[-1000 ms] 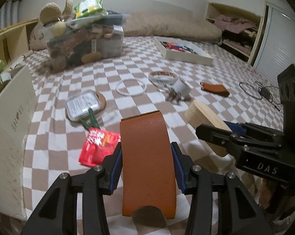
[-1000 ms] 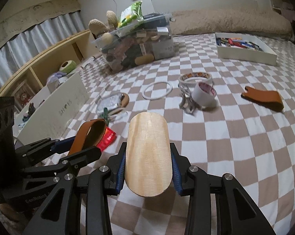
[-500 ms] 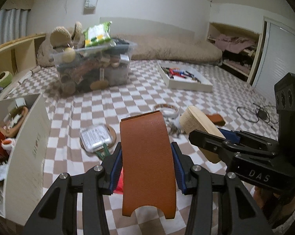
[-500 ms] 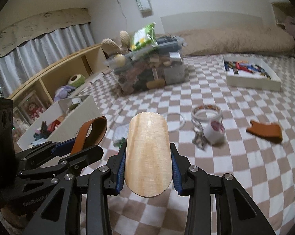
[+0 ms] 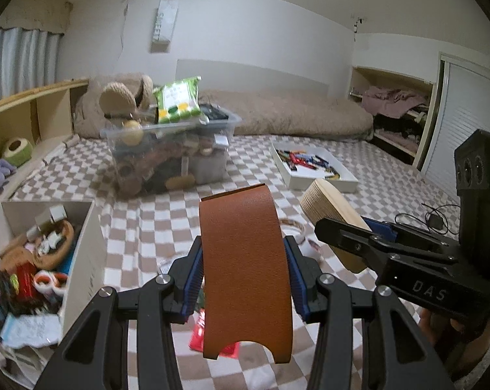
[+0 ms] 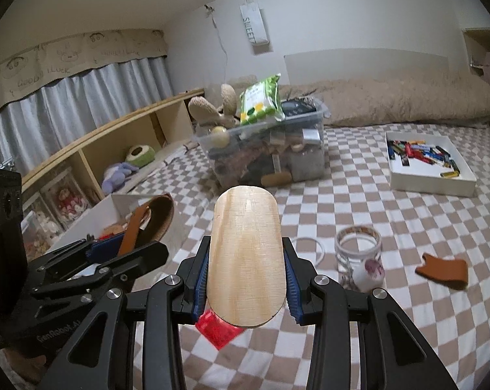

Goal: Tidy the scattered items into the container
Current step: 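Carry the wooden box with the right tool while the left tool carries the strip to the SHOES box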

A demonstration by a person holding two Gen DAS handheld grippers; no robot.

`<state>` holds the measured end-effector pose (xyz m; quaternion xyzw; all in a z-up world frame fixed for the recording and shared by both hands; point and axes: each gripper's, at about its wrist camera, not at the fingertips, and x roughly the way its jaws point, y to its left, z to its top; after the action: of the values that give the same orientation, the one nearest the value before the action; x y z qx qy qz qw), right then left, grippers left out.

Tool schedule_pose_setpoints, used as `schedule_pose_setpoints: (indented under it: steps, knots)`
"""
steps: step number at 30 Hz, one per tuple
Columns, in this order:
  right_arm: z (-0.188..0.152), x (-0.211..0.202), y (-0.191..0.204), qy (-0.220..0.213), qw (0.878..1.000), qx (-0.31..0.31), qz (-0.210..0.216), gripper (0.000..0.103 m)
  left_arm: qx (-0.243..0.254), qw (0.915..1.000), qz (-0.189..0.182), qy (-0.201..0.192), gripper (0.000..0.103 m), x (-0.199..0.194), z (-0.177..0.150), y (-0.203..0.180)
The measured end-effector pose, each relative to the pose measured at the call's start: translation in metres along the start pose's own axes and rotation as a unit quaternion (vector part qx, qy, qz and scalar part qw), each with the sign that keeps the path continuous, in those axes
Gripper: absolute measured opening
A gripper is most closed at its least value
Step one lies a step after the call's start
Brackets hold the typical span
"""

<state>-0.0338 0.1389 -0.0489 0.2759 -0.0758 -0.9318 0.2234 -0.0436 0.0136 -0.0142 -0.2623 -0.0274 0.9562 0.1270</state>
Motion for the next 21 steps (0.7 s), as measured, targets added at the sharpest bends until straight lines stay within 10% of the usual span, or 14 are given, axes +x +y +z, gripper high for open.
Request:
schedule_pose_setpoints:
  steps: [21]
  knots:
    - [0.033, 0.032, 0.042, -0.006, 0.999, -0.019, 0.038, 0.040, -0.010, 0.9976, 0.055, -0.040, 0.046, -0.024, 0.022, 0.066]
